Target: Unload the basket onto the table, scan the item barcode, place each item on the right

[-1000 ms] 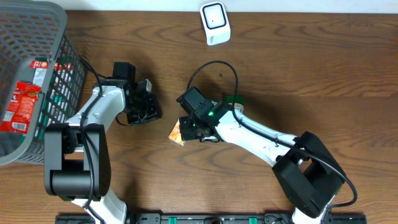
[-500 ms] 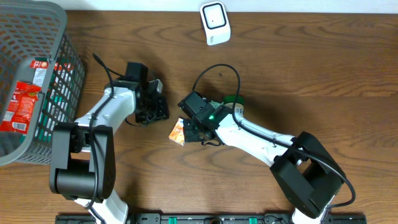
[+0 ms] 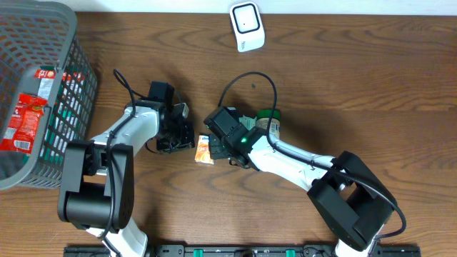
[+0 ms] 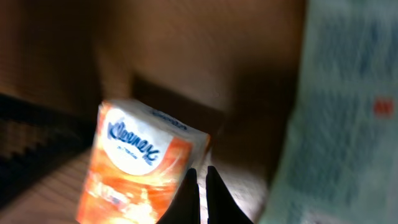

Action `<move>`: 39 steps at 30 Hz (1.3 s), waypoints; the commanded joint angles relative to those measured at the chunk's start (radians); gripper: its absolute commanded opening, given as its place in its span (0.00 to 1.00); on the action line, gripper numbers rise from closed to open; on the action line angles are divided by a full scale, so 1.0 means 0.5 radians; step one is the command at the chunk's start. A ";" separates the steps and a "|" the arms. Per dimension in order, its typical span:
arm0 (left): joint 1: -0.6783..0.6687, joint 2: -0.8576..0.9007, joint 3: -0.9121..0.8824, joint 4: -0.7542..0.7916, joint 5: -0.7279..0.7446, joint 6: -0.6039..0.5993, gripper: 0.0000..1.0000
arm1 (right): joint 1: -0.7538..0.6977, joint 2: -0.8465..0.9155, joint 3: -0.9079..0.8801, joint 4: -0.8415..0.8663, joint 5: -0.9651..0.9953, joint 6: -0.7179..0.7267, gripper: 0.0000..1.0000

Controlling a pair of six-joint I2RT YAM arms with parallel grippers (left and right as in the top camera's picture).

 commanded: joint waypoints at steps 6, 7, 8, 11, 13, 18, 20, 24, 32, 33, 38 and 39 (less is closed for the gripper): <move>-0.005 0.020 -0.114 0.002 -0.021 0.040 0.14 | 0.013 0.017 0.001 0.092 0.064 -0.111 0.01; -0.005 0.020 -0.116 0.003 -0.021 0.040 0.14 | 0.011 0.017 0.001 0.121 0.060 -0.152 0.01; -0.005 0.020 -0.116 0.004 -0.021 0.040 0.15 | 0.008 0.017 0.002 0.158 0.056 -0.213 0.01; -0.005 0.020 -0.116 0.009 -0.021 0.040 0.15 | 0.003 0.017 0.002 0.229 0.024 -0.340 0.01; -0.005 0.020 -0.116 0.002 -0.021 0.040 0.14 | -0.003 0.017 0.002 0.251 -0.034 -0.385 0.01; 0.002 0.020 -0.116 -0.018 -0.037 0.040 0.15 | -0.069 0.015 0.074 0.124 -0.120 -0.522 0.04; 0.018 0.020 -0.116 0.007 -0.093 0.019 0.15 | -0.121 0.014 0.160 -0.012 -0.121 -0.521 0.04; 0.061 0.020 -0.116 0.042 -0.176 -0.068 0.14 | -0.221 0.014 0.262 -0.245 -0.176 -0.445 0.07; 0.104 0.020 -0.116 0.005 -0.410 -0.196 0.15 | -0.178 0.129 0.204 -0.305 -0.397 -0.300 0.01; 0.105 0.020 -0.116 0.002 -0.408 -0.196 0.14 | -0.154 0.153 0.204 -0.295 -0.397 -0.300 0.01; 0.105 0.020 -0.116 -0.056 -0.275 -0.194 0.15 | -0.070 0.269 0.204 -0.198 -0.396 -0.301 0.01; 0.105 0.020 -0.116 -0.086 -0.276 -0.194 0.14 | -0.061 0.281 0.204 -0.158 -0.396 -0.302 0.01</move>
